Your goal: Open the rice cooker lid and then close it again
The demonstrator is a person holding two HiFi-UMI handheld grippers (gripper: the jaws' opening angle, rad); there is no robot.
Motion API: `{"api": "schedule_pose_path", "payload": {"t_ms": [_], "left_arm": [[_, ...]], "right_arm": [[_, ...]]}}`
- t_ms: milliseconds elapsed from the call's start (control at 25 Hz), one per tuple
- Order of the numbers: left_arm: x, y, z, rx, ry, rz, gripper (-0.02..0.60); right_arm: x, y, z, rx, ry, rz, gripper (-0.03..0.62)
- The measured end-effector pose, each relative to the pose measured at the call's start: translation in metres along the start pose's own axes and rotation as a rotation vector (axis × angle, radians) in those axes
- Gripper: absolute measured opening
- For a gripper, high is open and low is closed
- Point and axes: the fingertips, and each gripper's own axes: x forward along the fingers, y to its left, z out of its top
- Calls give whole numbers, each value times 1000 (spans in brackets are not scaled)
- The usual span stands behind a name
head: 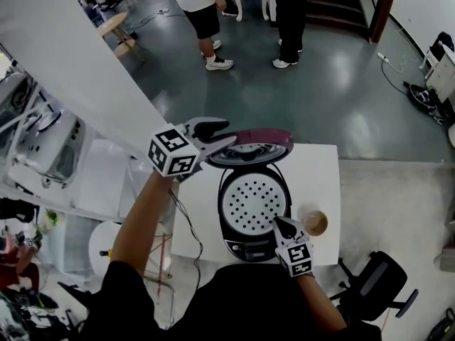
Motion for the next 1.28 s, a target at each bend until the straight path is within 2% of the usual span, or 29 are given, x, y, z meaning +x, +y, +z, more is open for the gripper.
{"api": "schedule_pose_path", "payload": {"t_ms": [320,1280], "left_arm": [[0,-16,-4,9,74,-82,133],[-10,-70,-18,185,101,-122,84]], "right_arm": [[-2,19,-4,-15,6,23,1],[-23,50,3,15,-72,29,1]]}}
